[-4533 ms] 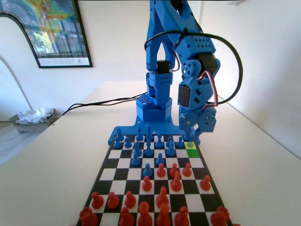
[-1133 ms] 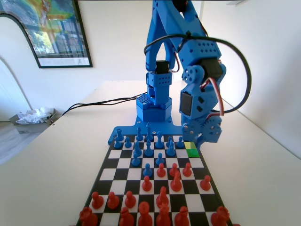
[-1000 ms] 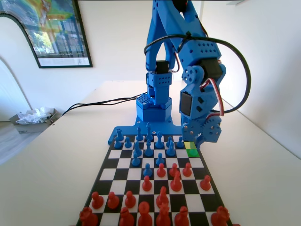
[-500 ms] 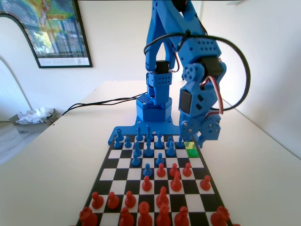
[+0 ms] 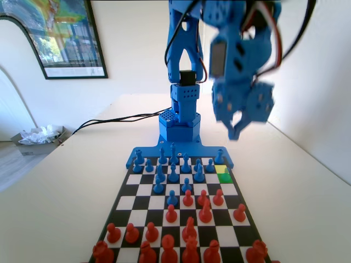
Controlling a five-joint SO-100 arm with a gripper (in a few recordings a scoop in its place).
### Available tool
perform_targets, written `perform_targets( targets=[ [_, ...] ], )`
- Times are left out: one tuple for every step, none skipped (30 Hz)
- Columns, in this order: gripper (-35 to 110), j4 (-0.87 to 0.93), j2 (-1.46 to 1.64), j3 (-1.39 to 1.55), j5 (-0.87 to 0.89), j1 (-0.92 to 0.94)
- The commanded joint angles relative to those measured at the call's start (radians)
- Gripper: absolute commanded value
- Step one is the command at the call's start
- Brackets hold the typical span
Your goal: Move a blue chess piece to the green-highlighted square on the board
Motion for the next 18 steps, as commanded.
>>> perform_targets(
  targets=[
    [1, 0.095, 0.175, -0.126, -0.106, 0.032],
    [1, 0.117, 0.21, -0.127, -0.137, 0.049],
    [1, 0.137, 0.249, -0.123, -0.17, 0.066],
    [1, 0.146, 0.287, -0.11, -0.196, 0.08],
    [1, 0.156, 0.324, -0.094, -0.221, 0.091],
    [1, 0.17, 0.365, -0.074, -0.247, 0.103],
    [1, 0.179, 0.41, -0.051, -0.27, 0.114],
    [1, 0.183, 0.454, -0.021, -0.288, 0.121],
    [1, 0.184, 0.5, 0.009, -0.307, 0.129],
    [1, 0.187, 0.548, 0.04, -0.324, 0.135],
    [1, 0.187, 0.595, 0.072, -0.342, 0.143],
    [1, 0.193, 0.635, 0.097, -0.354, 0.149],
    [1, 0.206, 0.664, 0.114, -0.37, 0.155],
    [1, 0.212, 0.69, 0.13, -0.379, 0.16],
    [1, 0.215, 0.713, 0.144, -0.383, 0.166],
    [1, 0.218, 0.733, 0.156, -0.388, 0.172],
    [1, 0.218, 0.749, 0.17, -0.39, 0.178],
    [1, 0.216, 0.765, 0.186, -0.391, 0.183]
  ],
)
